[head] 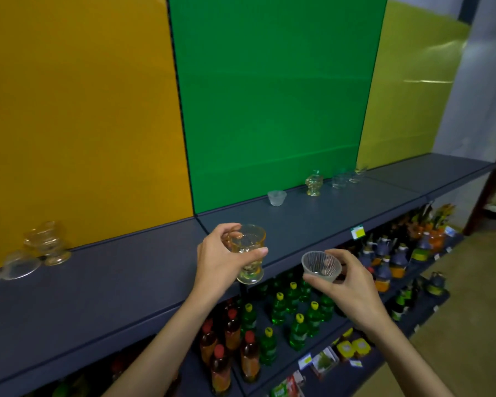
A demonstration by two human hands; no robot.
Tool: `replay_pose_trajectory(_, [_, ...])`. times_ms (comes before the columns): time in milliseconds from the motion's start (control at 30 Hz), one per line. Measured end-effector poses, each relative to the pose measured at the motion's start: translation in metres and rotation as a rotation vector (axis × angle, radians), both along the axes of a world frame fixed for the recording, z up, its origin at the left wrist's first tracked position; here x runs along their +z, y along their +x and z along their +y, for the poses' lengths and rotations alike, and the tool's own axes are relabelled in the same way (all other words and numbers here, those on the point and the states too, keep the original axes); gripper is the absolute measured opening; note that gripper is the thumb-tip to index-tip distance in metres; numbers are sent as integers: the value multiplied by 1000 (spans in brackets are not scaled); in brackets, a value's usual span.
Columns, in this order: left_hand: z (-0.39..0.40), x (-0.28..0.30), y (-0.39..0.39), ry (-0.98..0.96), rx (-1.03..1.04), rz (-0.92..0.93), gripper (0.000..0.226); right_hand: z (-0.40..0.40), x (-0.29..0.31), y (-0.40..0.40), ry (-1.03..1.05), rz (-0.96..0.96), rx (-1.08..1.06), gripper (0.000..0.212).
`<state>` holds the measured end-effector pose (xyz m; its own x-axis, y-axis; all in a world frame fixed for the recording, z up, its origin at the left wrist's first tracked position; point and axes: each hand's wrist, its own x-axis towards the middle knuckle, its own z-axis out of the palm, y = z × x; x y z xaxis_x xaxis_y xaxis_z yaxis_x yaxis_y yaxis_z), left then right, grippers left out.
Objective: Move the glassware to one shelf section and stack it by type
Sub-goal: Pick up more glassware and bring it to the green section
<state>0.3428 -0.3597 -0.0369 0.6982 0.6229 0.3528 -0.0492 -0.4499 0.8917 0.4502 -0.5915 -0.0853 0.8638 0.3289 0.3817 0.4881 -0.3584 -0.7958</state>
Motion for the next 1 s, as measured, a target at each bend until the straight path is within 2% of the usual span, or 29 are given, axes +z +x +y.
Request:
replay_pose_trajectory(100, [-20, -4, 39, -4, -6, 18, 73, -23, 1, 32, 20, -18, -50, 59])
replay_pose_trajectory(300, [-43, -10, 126, 30, -25, 19, 71, -50, -4, 116, -43, -45, -76, 68])
replay_pose_trajectory(667, [-24, -14, 288, 106, 51, 65, 86, -5, 18, 296, -100, -48, -2, 67])
replay_pose_trajectory(1000, [-13, -17, 381, 150, 141, 150, 85, 8, 17, 409, -128, -38, 11, 68])
